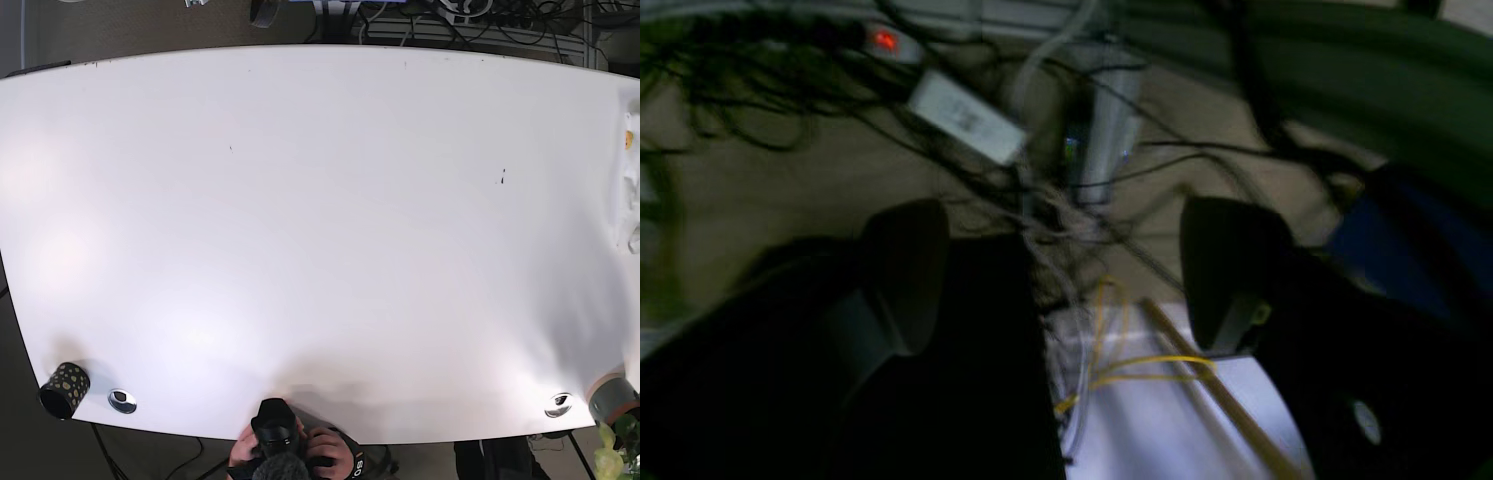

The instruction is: Fold the T-shirt properly

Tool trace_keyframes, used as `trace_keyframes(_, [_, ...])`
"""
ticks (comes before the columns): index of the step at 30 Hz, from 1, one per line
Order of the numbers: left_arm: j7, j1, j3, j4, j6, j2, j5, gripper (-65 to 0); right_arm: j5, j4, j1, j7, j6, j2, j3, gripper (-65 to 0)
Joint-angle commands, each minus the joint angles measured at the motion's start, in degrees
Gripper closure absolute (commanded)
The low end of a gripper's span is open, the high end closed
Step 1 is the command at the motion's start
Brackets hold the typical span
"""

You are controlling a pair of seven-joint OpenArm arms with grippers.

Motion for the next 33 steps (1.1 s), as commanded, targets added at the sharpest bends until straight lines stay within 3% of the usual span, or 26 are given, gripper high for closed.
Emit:
trace_keyframes(1, [-0.32,-1.33,-0.04,-2.95,-0.06,-0.25,-0.11,-50.6,0.10,-1.41,0.03,0.62,0.22,0.31,0.22,-27.6])
trace_keyframes(6, [-0.32,-3.88,-0.04,-5.33,0.73,-0.25,-0.11,-50.6,0.10,-2.02,1.34,0.26,0.22,0.22,0.22,-27.9])
trace_keyframes(10, [-0.32,-4.50,0.23,-5.94,6.45,-0.25,-0.02,-50.6,0.10,-2.11,2.49,-0.35,0.22,0.22,0.22,-28.1])
trace_keyframes(15, [-0.32,-5.02,6.56,-6.12,7.33,-0.07,-0.11,-50.6,0.10,-2.11,4.07,-4.40,0.22,0.13,0.22,-27.7])
trace_keyframes(19, [-0.32,-5.20,8.05,-6.12,9.44,0.10,-0.11,-50.6,-0.60,-2.11,5.74,-5.10,0.22,-1.19,0.22,-27.7])
trace_keyframes(23, [-0.24,-5.20,8.14,-6.21,12.16,0.10,-0.11,-50.6,-5.18,-6.24,9.17,-5.19,0.13,-2.60,0.30,-27.7])
trace_keyframes(29, [-0.24,-5.20,8.23,-6.21,12.34,-0.16,-0.11,-50.6,-7.46,-17.49,14.80,-4.75,0.13,-4.71,0.57,-27.7])
trace_keyframes(33, [-0.24,-5.20,8.23,-6.21,12.34,-0.25,-0.11,-50.6,-7.90,-19.52,15.76,-2.20,0.13,-6.55,0.57,-27.7])
